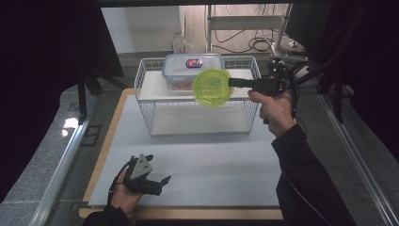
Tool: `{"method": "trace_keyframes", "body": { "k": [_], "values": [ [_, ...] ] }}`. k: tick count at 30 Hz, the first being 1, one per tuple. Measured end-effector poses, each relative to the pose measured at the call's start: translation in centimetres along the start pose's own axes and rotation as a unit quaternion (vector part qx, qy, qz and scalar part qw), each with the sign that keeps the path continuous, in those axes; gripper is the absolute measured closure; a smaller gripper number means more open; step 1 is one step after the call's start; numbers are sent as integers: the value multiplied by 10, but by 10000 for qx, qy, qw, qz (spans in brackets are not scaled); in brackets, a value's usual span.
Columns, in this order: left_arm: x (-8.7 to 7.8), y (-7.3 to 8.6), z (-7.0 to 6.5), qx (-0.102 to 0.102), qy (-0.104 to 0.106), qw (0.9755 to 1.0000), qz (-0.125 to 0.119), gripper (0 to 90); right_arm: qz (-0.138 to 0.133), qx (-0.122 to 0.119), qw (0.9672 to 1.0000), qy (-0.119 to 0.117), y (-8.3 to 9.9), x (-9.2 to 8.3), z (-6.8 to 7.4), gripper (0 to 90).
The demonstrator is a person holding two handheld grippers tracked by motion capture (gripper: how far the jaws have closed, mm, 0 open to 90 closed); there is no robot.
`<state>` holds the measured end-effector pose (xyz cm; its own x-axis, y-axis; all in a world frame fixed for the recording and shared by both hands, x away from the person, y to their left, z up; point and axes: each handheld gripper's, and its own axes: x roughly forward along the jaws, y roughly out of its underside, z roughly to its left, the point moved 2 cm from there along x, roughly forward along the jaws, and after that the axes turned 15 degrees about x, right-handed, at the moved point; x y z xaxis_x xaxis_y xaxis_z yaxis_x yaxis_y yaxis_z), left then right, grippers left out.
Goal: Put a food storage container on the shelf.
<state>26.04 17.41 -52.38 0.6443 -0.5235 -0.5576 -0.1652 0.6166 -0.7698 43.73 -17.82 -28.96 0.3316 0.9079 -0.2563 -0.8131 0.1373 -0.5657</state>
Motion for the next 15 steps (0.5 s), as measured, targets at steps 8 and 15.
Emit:
{"method": "trace_keyframes", "body": {
  "k": [8, 15],
  "values": [
    [0, 0, 0, 50, 50, 10000, 30, 47, -342, 33, 9994, 21, -36, 18, 21, 841],
    [0, -1, -1, 14, 74, 10000, -37, 48, -483, 300, 9982, 180, -60, 54, 21, 840]
  ]
}}
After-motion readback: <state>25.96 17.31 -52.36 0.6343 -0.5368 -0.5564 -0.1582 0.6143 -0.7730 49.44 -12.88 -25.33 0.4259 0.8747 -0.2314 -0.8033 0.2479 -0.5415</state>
